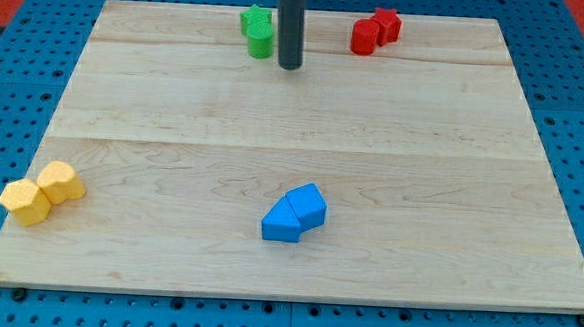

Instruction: Slightly push the blue cube and blue triangle to left

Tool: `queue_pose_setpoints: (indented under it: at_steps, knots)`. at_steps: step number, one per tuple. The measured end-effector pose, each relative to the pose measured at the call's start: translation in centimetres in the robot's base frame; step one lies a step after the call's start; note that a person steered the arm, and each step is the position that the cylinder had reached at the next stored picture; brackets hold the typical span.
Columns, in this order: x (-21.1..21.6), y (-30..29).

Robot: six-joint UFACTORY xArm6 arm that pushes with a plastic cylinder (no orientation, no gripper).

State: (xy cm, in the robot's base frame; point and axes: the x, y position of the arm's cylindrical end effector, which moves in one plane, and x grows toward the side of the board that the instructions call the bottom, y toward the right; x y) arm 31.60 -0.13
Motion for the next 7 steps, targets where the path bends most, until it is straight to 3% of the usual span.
queue_pose_setpoints:
  at_steps: [2, 3, 5, 6, 7]
  knots:
    - [0.5, 1.4]
    - [2.8, 1.4]
    - [15.2, 8.3]
    - [20.6, 7.4]
    - [21.2, -0.1]
